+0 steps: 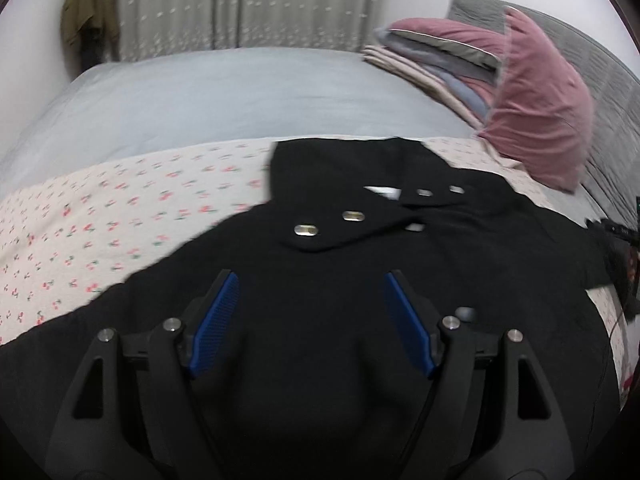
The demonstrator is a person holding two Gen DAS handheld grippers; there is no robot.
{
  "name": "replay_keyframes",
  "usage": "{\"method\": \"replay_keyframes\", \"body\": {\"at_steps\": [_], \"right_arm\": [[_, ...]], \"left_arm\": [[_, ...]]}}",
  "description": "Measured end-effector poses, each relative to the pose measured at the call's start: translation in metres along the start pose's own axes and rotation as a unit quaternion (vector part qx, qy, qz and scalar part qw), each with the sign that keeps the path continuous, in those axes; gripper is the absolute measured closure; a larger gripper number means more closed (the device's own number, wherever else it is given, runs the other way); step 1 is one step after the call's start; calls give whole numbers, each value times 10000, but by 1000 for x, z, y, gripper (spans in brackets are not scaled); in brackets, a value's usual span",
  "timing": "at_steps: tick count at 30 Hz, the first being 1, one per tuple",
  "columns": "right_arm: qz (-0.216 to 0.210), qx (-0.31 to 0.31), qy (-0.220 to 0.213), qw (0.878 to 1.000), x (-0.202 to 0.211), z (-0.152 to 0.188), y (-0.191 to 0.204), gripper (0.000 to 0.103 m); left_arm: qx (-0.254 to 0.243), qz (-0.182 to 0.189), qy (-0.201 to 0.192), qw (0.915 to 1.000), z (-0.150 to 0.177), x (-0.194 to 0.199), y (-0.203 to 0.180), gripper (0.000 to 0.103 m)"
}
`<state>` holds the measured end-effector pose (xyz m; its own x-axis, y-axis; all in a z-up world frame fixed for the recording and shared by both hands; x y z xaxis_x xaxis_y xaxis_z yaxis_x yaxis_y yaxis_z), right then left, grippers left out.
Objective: Fold large clothes
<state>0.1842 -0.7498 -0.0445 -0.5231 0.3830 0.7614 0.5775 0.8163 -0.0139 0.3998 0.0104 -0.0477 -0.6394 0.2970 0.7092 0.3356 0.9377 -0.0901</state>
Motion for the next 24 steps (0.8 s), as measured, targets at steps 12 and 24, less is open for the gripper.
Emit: {"method": "replay_keyframes", "body": {"at_steps": [12, 24], "right_arm": [[414, -90, -613, 9972, -19, 25, -5, 94], [1741, 748, -277, 9815, -66, 37, -12, 93]], "left_arm": [[-520, 574, -196, 9968, -28, -41, -193, 28], [-567, -77, 468, 9973, -49, -184, -277, 31]]}}
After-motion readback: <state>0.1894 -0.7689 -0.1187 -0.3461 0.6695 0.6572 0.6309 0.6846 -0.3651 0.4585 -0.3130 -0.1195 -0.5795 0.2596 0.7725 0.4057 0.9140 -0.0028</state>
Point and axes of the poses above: each gripper's, at about its wrist camera, not at the fingertips, and x roughly against the way its jaws point, y to its left, z to its underside, the point moved 5 cm from there along -x, roughly the way its jaws point, and after that the axes turned 2 degrees about -z, right-handed, at the moved point
